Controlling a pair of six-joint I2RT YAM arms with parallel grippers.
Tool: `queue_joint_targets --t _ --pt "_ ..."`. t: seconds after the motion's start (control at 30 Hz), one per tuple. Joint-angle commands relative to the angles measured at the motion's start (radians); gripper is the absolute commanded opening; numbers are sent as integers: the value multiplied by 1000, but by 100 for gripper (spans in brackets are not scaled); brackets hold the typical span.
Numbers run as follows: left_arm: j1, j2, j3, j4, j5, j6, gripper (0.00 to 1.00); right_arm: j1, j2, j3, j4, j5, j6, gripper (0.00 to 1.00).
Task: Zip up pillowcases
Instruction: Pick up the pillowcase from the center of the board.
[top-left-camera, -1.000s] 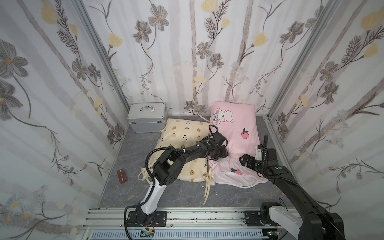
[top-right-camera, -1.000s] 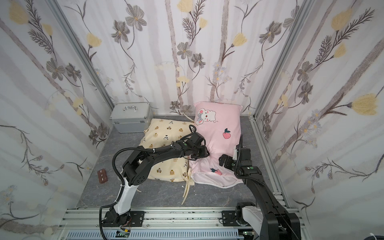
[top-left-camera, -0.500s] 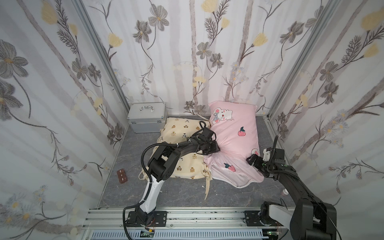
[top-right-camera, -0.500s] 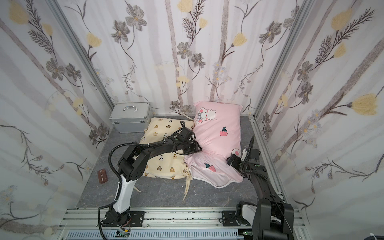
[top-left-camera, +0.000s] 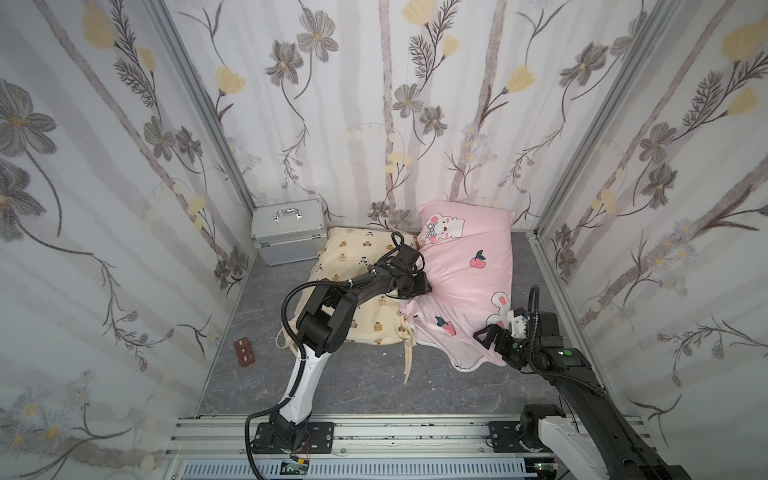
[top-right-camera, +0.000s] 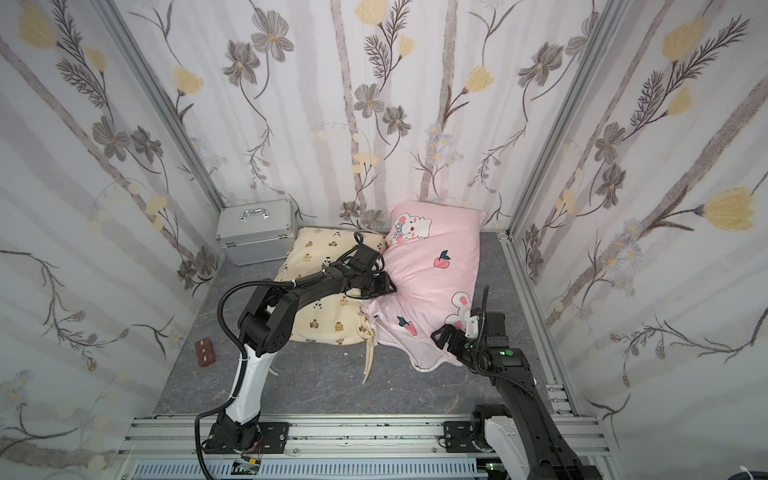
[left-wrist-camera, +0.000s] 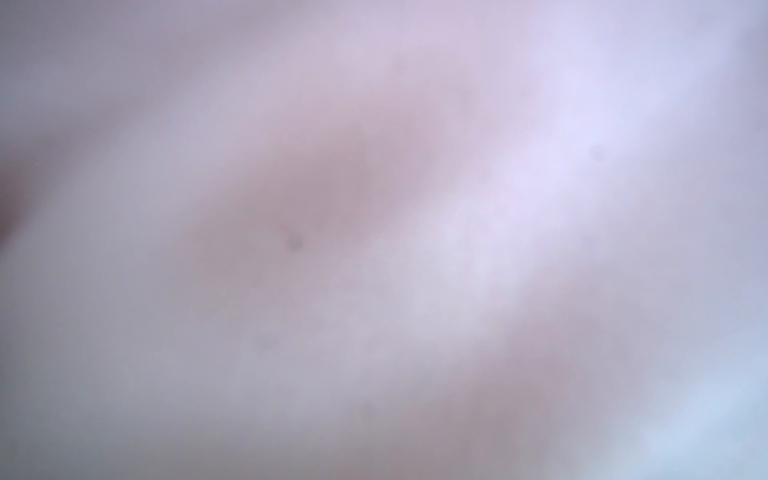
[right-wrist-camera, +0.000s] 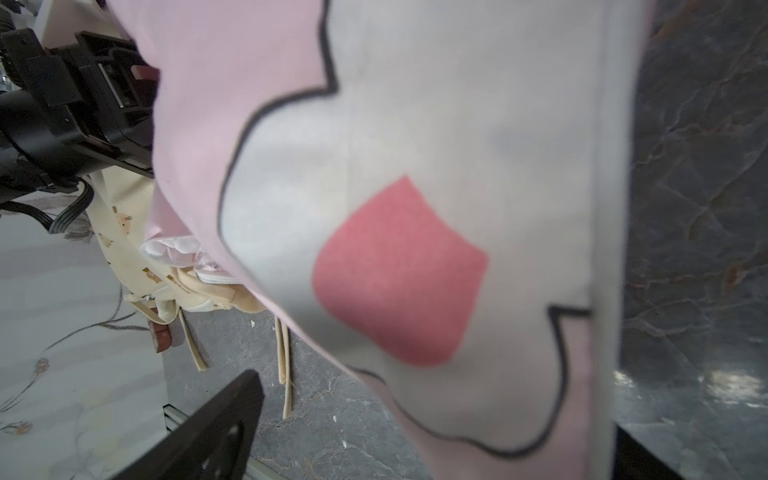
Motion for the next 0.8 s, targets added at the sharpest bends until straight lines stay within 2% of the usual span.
queue_joint_targets --t 0.0,0.1,0.27,0.4,0.5,0.6,0.77 --pt "24 11 4 3 -227 11 39 6 -41 -13 -38 -24 53 89" --pt "24 -2 -15 19 -212 -1 39 6 -67 -20 -32 4 77 71" --pt "24 -26 -40 32 -208 -11 39 10 -81 -68 -15 -57 107 64" --pt "21 -39 -51 37 -202 -14 40 11 -101 -63 -39 -40 106 28" --pt "14 -84 -89 52 -202 -12 45 10 -126 -18 -91 9 94 9" --pt "12 -165 -156 77 -204 -20 51 9 -143 28 -134 43 72 2" --pt "2 -320 -274 119 -189 -39 67 7 -149 48 -131 29 57 0"
